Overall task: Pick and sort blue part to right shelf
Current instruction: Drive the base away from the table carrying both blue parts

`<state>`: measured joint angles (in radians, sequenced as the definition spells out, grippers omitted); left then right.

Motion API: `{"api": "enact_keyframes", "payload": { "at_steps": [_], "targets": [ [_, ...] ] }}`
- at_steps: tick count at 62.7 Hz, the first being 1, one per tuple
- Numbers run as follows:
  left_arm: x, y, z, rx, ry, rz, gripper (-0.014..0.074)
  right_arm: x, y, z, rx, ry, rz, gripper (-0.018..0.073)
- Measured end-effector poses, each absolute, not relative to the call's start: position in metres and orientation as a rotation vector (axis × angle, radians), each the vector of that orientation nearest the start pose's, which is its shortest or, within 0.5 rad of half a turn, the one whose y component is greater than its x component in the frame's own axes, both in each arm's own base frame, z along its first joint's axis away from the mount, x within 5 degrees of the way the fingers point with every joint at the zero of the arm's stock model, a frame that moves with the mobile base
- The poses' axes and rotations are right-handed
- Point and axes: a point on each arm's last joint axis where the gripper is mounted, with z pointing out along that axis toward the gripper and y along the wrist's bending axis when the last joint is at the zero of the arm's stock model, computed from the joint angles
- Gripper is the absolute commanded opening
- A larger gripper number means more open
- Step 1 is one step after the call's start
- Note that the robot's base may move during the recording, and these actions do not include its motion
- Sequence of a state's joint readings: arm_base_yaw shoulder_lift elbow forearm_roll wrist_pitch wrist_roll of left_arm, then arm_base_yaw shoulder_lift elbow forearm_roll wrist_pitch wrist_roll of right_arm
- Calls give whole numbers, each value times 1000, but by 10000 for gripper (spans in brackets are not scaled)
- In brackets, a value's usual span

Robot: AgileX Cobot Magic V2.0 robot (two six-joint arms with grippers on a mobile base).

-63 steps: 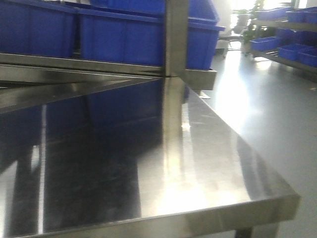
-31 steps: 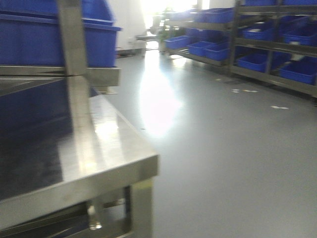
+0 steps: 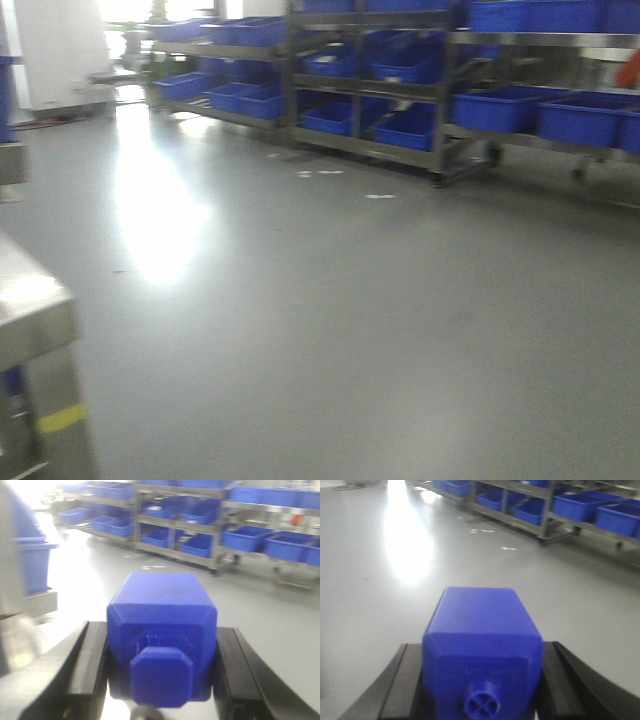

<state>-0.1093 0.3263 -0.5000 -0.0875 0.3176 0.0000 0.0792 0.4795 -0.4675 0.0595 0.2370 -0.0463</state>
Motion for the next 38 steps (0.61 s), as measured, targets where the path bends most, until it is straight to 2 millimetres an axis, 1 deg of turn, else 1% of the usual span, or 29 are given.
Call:
{"api": "enact_keyframes", "payload": {
  "at_steps": [38],
  "targets": [
    [72, -10, 331, 44, 1628, -168, 228, 105, 9, 313, -67, 1733, 78, 330]
  ]
}}
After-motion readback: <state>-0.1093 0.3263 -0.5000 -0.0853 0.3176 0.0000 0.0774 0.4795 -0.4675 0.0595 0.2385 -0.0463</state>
